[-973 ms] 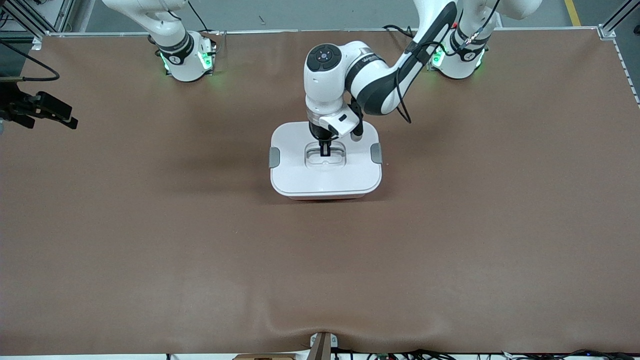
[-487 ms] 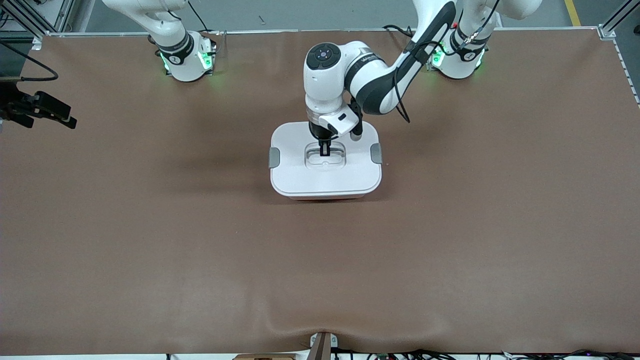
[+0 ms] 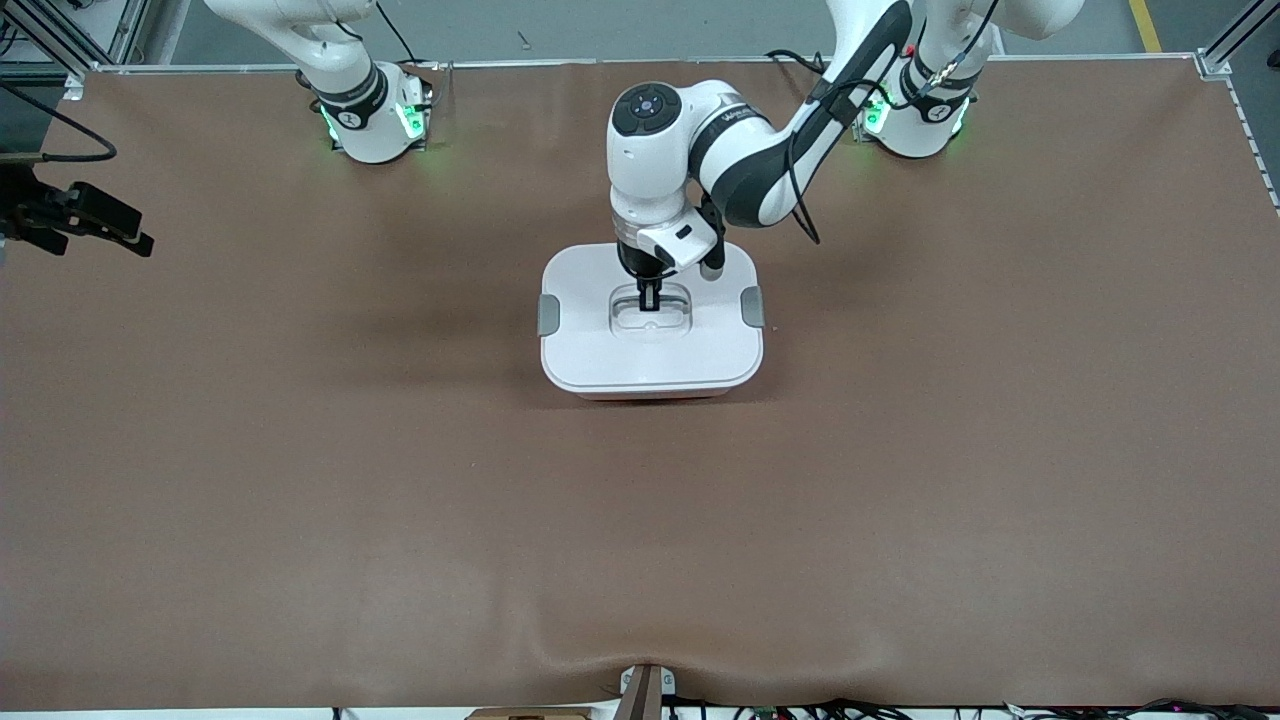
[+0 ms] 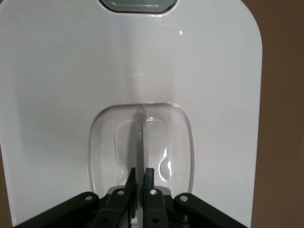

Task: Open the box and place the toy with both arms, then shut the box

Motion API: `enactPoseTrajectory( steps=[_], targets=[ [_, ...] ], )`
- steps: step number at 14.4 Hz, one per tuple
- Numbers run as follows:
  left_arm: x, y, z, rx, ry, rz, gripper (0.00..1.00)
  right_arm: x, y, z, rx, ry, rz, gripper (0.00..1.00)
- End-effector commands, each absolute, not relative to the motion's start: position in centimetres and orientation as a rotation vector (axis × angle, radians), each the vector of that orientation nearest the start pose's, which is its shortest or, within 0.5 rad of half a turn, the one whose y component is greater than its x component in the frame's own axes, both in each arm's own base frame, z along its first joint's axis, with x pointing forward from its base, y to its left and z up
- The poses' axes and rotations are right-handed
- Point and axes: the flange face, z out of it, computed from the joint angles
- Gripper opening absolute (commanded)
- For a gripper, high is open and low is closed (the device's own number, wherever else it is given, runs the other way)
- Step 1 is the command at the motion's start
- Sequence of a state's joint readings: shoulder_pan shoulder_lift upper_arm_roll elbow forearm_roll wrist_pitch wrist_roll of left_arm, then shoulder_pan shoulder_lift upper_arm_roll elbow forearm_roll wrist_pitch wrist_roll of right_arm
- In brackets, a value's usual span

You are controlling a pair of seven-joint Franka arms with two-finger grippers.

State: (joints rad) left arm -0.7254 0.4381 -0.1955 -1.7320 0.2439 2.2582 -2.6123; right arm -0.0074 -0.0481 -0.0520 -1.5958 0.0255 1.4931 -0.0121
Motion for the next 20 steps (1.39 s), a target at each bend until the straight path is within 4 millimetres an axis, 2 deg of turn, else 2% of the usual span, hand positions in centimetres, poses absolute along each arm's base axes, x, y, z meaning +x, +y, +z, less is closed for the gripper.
enactPoseTrajectory(
  steps=[1, 2, 7, 11, 15, 20],
  targets=[
    [41.9, -51.8, 35.4, -2.333, -2.32, -0.184, 0.68, 52.8, -3.1, 63.8, -3.107, 0.073, 0.084, 1.0],
    [41.8, -52.0, 35.6, -2.333, -2.324, -0.181, 0.98, 52.8, -3.1, 63.8, -3.107, 0.073, 0.084, 1.0],
    [42.4, -52.4, 38.0, -2.335, -2.334, -0.199, 1.0, 52.8, -3.1, 63.8, -3.107, 0.073, 0.084, 1.0],
    [43.7, -52.0, 40.1, -2.358, -2.297, -0.221, 1.0, 52.8, -3.0, 63.8, -3.109, 0.071, 0.084, 1.0],
    [44.3, -50.6, 41.1, -2.396, -2.193, -0.258, 1.0, 52.8, -2.8, 63.8, -3.108, 0.066, 0.082, 1.0],
    [47.6, -46.2, 44.3, -2.439, -2.106, -0.299, 1.0, 52.8, -2.8, 63.8, -3.109, 0.066, 0.084, 1.0]
  ],
)
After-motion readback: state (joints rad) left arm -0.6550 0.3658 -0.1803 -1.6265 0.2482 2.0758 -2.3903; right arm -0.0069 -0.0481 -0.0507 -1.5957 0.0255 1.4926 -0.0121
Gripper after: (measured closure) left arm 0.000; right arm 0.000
